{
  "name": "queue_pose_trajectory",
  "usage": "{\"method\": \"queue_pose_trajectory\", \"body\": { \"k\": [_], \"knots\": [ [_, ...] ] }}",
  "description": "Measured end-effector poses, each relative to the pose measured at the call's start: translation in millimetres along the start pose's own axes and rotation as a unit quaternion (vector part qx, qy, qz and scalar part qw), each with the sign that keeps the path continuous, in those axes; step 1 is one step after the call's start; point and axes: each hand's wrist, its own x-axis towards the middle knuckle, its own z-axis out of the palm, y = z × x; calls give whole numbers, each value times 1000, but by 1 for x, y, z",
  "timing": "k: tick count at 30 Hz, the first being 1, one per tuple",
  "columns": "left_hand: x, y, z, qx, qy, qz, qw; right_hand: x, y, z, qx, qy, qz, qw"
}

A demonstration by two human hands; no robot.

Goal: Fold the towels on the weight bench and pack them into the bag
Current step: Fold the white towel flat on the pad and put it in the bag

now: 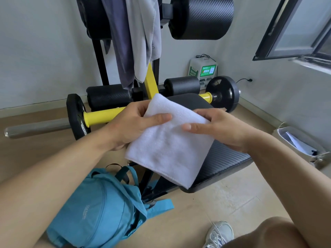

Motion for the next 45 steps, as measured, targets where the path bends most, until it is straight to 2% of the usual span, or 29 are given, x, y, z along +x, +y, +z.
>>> {"method": "queue_pose_trajectory", "body": {
  "k": [5,9,12,15,19,21,24,26,28,29,31,33,36,38,45],
  "knots": [
    [0,-3,-1,-35,6,-28,999,5,8,1,-11,78,26,997],
    [4,-6,1,-54,55,-47,996,9,5,2,105,107,33,988],
    [5,-7,5,-98,80,-57,990,10,6,4,204,83,41,975],
    [5,-8,8,-145,95,-84,981,6,9,7,207,24,59,976],
    [7,-14,7,-166,104,-114,974,8,14,5,198,59,45,977],
    [10,-18,8,-141,108,-120,977,10,17,1,194,88,43,976],
    [13,-23,9,-92,132,-134,978,16,25,-4,93,191,61,975],
    [14,-26,8,-79,129,-164,975,18,30,-5,-70,244,91,963],
    [13,-27,6,-72,107,-205,970,17,30,-5,-269,245,87,927],
    [13,-26,5,-68,101,-223,967,15,26,-4,-322,235,59,915],
    [13,-26,2,-53,99,-251,961,7,13,0,-332,172,-7,928],
    [12,-25,0,-27,84,-279,956,-2,-1,10,-348,65,-28,935],
    [8,-23,0,35,18,-316,948,-11,-9,26,-444,-45,-4,895],
    [5,-23,1,66,-21,-330,941,-11,-7,31,-480,-51,-20,876],
    [2,-25,4,73,-62,-329,940,-6,-3,29,-447,-23,-30,894]
  ]
}}
